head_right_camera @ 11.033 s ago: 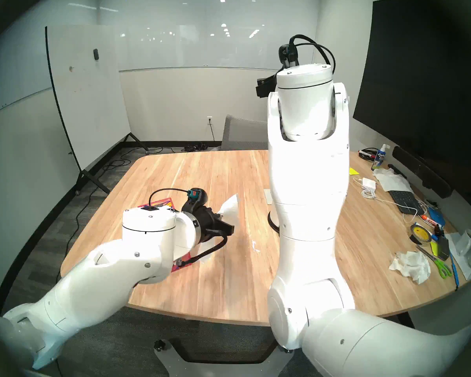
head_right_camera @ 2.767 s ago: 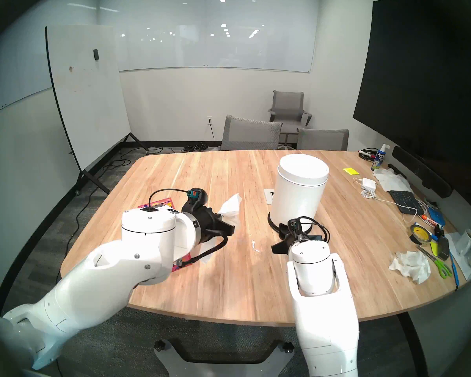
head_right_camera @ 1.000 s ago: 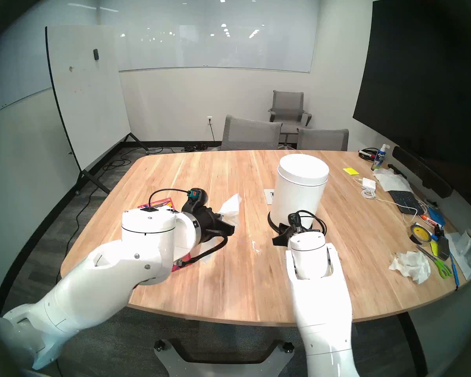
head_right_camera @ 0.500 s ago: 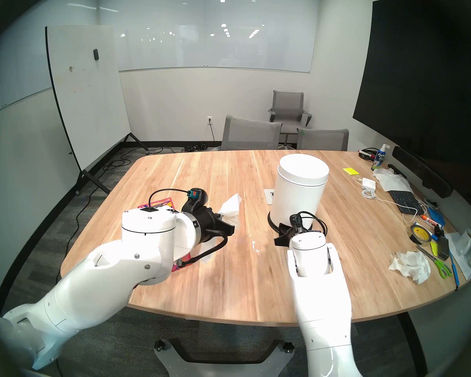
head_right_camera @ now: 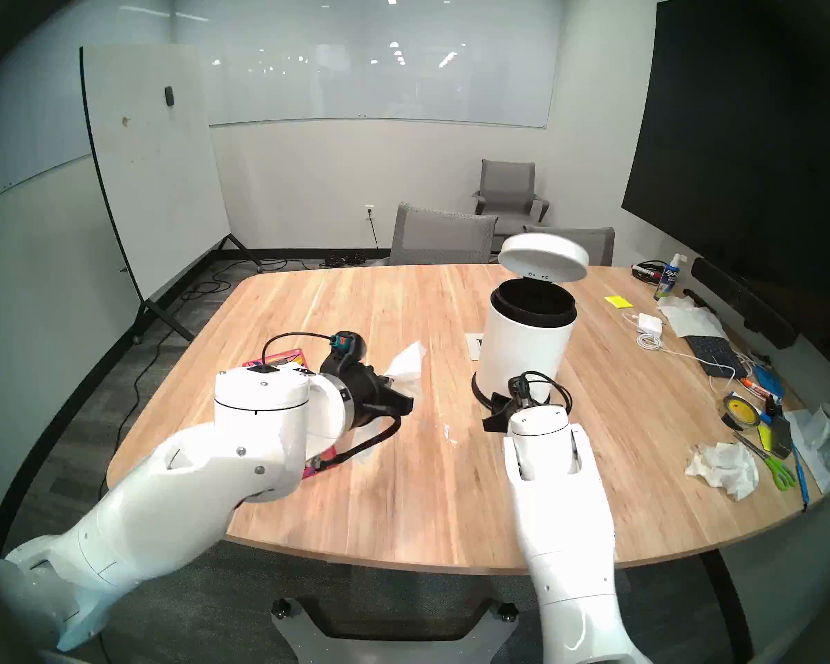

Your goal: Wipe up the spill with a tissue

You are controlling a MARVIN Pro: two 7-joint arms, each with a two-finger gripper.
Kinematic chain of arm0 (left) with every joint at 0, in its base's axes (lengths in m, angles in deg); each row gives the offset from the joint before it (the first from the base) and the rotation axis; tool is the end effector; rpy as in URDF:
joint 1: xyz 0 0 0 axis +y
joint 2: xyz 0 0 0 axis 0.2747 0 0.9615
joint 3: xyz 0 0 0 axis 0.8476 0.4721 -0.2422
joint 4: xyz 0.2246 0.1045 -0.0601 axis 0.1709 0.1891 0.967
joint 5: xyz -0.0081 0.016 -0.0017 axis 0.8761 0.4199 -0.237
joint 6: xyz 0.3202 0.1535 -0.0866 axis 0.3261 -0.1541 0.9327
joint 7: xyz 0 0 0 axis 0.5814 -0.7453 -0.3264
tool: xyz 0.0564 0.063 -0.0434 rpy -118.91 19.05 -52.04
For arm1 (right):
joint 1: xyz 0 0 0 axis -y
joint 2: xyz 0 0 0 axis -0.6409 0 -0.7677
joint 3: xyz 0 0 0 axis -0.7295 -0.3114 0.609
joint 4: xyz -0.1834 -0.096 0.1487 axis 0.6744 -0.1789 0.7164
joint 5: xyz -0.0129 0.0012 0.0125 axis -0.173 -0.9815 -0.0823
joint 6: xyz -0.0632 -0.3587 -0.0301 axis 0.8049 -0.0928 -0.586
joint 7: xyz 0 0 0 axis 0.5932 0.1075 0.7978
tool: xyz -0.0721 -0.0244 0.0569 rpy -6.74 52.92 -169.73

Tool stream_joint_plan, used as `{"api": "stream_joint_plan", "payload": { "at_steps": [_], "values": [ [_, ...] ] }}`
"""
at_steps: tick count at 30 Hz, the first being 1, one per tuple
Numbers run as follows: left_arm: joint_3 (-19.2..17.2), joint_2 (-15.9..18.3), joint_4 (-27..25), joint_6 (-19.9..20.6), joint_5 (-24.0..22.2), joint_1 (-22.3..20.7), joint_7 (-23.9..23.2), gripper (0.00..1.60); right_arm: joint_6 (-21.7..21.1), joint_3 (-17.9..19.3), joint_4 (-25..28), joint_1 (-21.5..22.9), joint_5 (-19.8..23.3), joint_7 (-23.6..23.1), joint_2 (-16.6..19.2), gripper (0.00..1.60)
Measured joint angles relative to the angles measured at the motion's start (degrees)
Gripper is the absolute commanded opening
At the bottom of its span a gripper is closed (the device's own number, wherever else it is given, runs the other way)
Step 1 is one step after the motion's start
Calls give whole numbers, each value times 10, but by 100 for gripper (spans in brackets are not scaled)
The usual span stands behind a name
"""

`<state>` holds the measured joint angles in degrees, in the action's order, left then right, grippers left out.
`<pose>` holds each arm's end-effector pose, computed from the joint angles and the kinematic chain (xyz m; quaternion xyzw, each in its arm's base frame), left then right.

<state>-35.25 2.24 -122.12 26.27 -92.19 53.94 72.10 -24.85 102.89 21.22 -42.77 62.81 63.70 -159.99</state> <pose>0.3563 -0.1946 -0.1146 0.8559 -0.1280 0.4823 0.1356 0.4928 -0.0382 -0.2810 0.8797 0.0739 0.4514 0.1302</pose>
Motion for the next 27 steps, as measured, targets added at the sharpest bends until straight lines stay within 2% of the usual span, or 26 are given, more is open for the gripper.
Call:
{"api": "stream_joint_plan", "payload": {
  "at_steps": [27],
  "values": [
    [0,0,0,0,0,0,0,0,5,-2,-17,11,-2,4,-3,0]
  ]
}}
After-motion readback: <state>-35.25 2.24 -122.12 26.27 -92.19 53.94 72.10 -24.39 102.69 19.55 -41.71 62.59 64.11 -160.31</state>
